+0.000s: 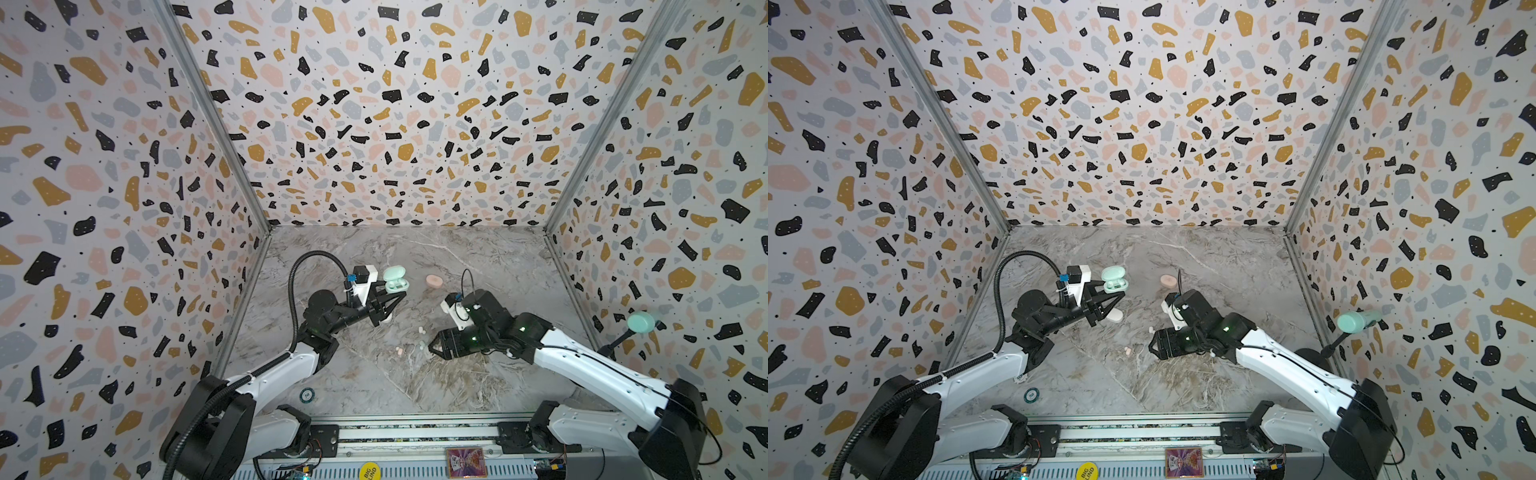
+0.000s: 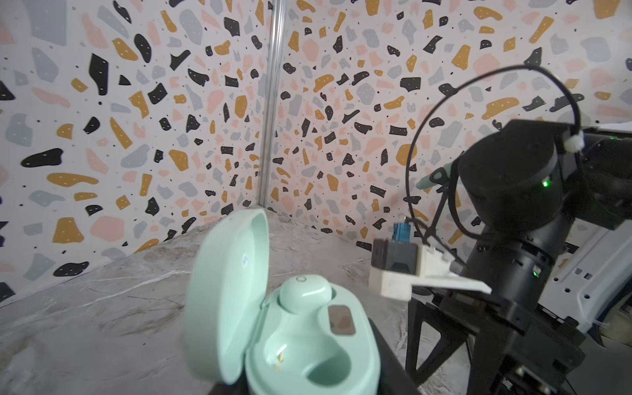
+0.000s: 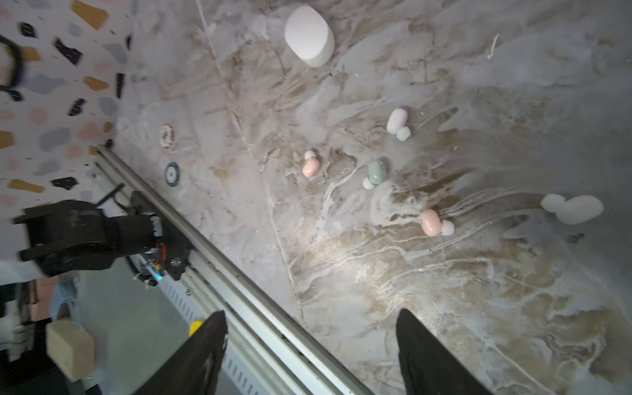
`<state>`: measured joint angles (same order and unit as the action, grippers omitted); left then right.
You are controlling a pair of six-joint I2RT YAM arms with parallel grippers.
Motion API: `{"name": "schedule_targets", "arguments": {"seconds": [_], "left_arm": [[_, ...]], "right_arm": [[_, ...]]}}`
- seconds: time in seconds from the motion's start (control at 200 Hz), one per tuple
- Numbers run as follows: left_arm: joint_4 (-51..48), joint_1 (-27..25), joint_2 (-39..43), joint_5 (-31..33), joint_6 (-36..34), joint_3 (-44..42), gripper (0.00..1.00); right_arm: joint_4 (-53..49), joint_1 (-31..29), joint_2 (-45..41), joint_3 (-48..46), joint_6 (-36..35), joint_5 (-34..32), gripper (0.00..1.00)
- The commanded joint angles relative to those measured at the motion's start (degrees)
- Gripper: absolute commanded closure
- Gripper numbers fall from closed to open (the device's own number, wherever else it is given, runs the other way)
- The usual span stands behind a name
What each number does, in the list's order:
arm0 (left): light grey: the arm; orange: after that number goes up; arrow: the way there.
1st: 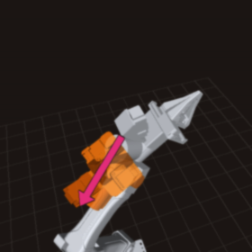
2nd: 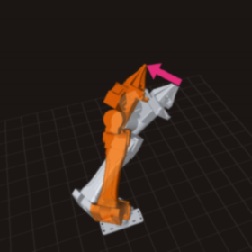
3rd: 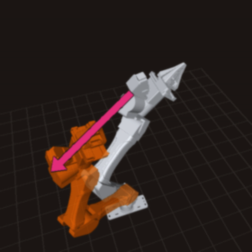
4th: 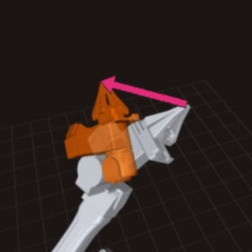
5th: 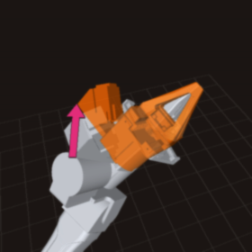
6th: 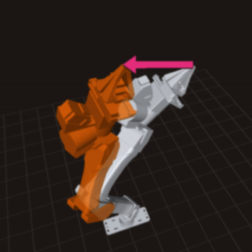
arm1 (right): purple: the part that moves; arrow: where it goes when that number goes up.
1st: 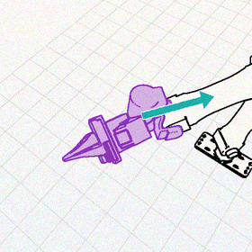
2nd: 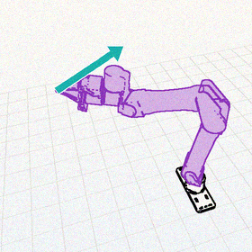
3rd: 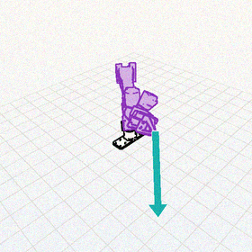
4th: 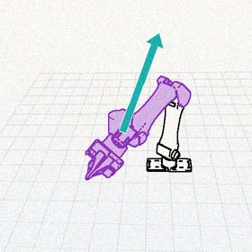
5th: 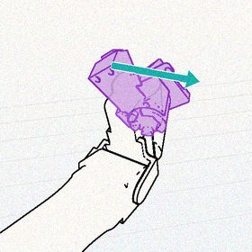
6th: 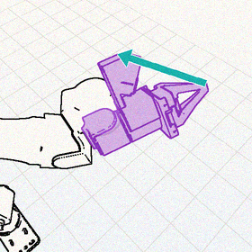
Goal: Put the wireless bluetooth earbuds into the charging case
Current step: 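Withdraw the right gripper from the case back toward the table, then move the open right gripper over the second mint earbud on the table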
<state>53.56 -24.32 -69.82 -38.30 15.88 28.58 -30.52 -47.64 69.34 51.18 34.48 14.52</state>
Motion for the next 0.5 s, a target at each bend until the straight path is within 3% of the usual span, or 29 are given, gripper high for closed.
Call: {"name": "schedule_targets", "arguments": {"seconds": [0.0,0.28,0.491], "left_arm": [[3.46,2.47,-0.61,0.51,0.22,0.25,0.77],[3.11,4.99,-0.12,0.77,-0.79,-0.21,0.77],[3.90,5.00,-1.17,0.34,-0.03,-0.10,0.76]], "right_arm": [[4.40,-1.91,6.03,2.18,2.68,-9.52,0.26],[4.44,-2.37,19.86,6.61,3.31,-17.51,0.42],[4.81,-3.73,26.57,10.76,2.45,-18.58,0.45]]}}
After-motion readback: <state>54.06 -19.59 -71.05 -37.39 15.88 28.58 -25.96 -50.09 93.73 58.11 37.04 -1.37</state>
